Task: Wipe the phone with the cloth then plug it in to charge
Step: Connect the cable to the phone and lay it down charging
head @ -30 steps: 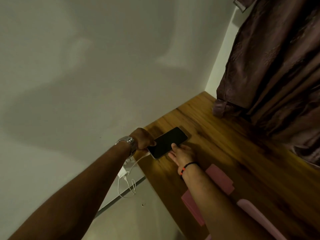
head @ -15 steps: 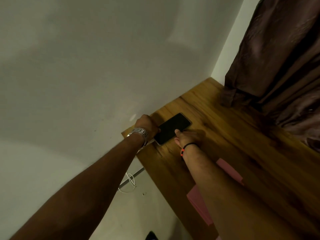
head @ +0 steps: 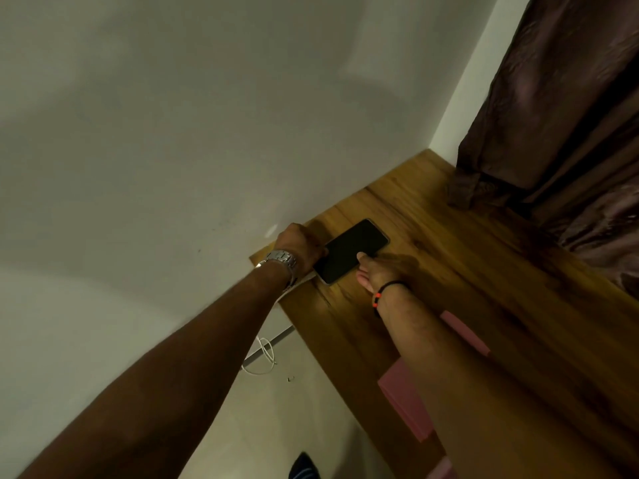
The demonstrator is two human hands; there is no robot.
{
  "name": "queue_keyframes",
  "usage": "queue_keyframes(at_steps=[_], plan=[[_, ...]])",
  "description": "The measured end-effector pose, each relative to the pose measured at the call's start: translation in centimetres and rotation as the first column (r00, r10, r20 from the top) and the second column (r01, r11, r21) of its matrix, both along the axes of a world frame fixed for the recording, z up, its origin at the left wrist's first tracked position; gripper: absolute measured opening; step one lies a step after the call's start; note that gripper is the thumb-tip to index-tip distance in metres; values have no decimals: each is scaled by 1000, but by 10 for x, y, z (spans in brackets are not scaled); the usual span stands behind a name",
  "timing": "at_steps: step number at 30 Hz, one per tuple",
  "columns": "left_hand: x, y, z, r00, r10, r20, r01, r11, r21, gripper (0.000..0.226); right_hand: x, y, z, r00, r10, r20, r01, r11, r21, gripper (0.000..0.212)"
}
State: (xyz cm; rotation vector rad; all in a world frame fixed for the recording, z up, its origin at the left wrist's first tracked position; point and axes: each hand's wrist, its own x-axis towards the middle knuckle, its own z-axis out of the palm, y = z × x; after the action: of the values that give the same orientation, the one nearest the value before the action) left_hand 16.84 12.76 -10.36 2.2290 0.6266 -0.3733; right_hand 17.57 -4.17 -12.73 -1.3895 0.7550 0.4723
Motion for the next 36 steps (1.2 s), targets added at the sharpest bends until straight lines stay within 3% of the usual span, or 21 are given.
queue_keyframes(at_steps=[4, 6, 8, 12, 16, 20, 24, 27, 30, 36], plan=[[-35, 14, 18, 979, 73, 192, -60, 996, -70, 38, -24, -4, 17, 997, -43, 56, 46, 998, -53, 21], [-66, 25, 26, 925, 232, 301, -174, 962, -209, 32, -51, -2, 29, 991, -30, 131, 37, 998, -56, 21], [-100, 39, 27, 844, 431, 320, -296, 870, -394, 39, -83, 4, 38, 979, 25, 203, -29, 999, 17, 16], [-167, 60, 4, 653, 751, 99, -544, 556, -628, 45, -141, 32, 37, 935, 244, 257, -282, 952, 120, 10], [-210, 67, -45, 555, 804, -214, -698, 310, -646, 36, -178, 62, 9, 848, 485, 213, -518, 843, 143, 11], [-228, 71, -92, 498, 794, -349, -740, 179, -648, 36, -188, 80, -32, 826, 562, 47, -560, 808, 180, 11], [-230, 80, -121, 446, 803, -395, -726, 65, -685, 34, -177, 93, -75, 882, 466, -74, -448, 876, 181, 12], [-222, 86, -140, 399, 835, -379, -743, 52, -667, 37, -164, 107, -106, 923, 374, -91, -360, 922, 141, 17], [-212, 90, -160, 388, 854, -346, -789, 115, -603, 29, -151, 123, -135, 937, 332, -106, -325, 942, 86, 23], [-196, 99, -197, 527, 814, -244, -808, 390, -442, 21, -138, 141, -181, 882, 466, -66, -471, 873, -126, 33]])
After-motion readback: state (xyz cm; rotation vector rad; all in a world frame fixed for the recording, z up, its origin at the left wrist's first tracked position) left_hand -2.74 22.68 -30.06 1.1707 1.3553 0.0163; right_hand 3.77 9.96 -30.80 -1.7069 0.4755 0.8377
